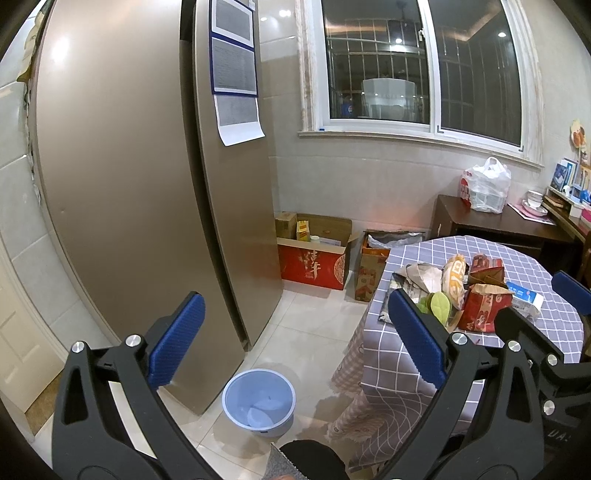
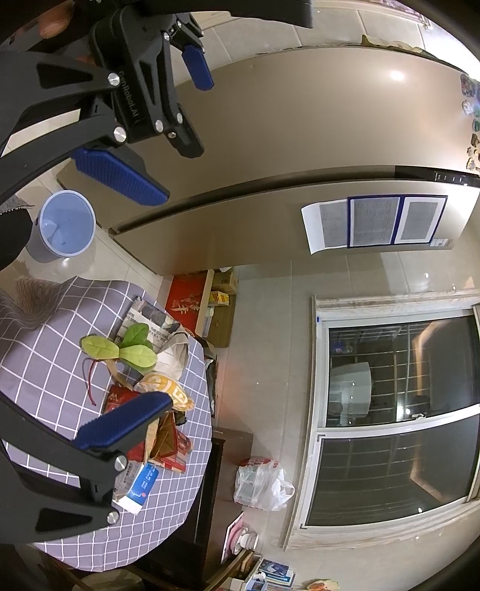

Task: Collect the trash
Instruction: 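Reach to the table and grasp the green plush sprout with the left tool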

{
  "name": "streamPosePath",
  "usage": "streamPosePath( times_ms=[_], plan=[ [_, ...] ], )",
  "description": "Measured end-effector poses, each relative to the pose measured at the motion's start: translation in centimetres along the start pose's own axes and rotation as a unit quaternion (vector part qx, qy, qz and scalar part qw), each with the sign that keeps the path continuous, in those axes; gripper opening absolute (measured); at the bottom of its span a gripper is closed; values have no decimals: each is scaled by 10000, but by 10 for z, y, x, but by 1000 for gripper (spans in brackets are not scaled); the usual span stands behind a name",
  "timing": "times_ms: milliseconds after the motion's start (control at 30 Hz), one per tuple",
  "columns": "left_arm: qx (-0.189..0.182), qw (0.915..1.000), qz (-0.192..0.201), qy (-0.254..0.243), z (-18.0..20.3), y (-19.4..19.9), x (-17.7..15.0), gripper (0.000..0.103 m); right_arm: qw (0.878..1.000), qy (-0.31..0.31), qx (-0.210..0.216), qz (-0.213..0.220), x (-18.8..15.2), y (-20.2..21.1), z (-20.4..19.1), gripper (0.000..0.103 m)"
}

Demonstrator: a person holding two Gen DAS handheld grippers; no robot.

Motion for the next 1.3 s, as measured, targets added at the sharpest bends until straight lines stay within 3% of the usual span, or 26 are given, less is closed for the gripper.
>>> streamPosePath(
  times_ms=[500, 800, 1033, 1300],
  plan=[
    [118, 9995, -258, -142, 10, -19, 1, 97, 9994, -271, 100, -189, -10, -20, 19, 99],
    [247, 9960, -781, -362, 28, -64, -15, 97, 9949, -771, -97, -638, -48, -46, 66, 99],
    [-213, 9826, -1740, -611, 63, -122, -55, 97, 9860, -1090, -521, -1152, -93, -64, 110, 99],
    [-1129, 9666, -2235, -549, 122, -155, -82, 97, 9769, -1396, -822, -1396, -123, -76, 148, 99]
  ],
)
Point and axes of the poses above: each gripper's, at about its wrist camera, not at the fingertips, and y roughly against the way its jaws point, z to its right, x to its top, the point moved 2 cm from there along -y, roughly the way its jaws point, and after that the axes turned 10 degrees about y, right-handed, at the moved point
